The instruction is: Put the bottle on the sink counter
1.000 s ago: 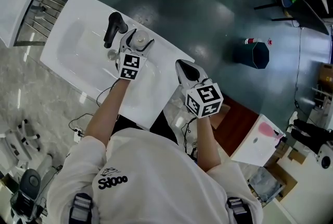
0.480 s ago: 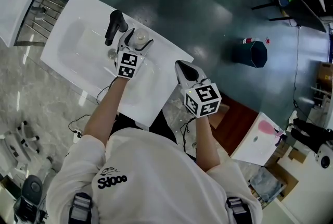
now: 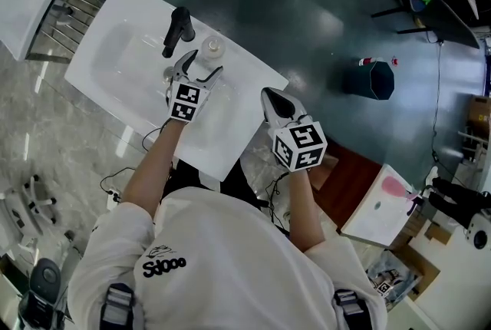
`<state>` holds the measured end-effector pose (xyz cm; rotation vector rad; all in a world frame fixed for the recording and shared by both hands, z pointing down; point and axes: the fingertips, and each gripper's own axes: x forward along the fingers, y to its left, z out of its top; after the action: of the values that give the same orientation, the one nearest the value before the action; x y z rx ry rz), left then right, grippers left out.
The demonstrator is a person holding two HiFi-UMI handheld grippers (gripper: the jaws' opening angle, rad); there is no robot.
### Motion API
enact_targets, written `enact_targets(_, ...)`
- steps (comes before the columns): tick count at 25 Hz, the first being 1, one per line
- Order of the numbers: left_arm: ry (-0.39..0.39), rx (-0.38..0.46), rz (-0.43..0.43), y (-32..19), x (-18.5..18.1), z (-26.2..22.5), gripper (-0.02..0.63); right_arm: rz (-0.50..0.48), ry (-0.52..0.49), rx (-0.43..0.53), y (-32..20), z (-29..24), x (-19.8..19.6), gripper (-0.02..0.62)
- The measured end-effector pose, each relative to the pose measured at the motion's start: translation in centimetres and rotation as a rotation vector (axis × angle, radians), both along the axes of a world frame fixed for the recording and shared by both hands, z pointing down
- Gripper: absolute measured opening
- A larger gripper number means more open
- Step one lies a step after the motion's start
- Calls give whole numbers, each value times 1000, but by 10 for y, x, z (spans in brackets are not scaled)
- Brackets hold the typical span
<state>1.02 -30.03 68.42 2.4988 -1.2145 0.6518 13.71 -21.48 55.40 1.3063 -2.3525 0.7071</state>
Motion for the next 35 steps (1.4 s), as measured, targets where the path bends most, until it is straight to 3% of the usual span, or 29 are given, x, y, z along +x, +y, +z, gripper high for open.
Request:
enact_targets(7, 5, -8, 45, 24, -25, -11, 343, 42, 12, 12, 10, -6, 2, 9)
enact_targets(10, 34, 9, 47, 32, -32, -28, 280, 46, 37, 19, 14, -9, 3, 9)
enact_targets(13, 66, 50, 43, 38, -38, -49, 194, 62, 45, 42, 15, -18, 5, 9)
enact_targets(19, 57, 147, 42, 46, -52, -93, 96, 76, 59, 110, 13, -50, 8, 9)
enact_targets(25, 0, 277, 43, 47, -61, -156, 57, 67, 54, 200, 5, -91, 0, 9)
enact_targets(31, 60, 307, 54, 42, -64, -212, 21, 55, 15, 313, -6, -138, -12, 9)
enact_targets(35, 102, 375, 106, 44, -58, -255, 6, 47, 17, 379, -9, -163, -17, 10)
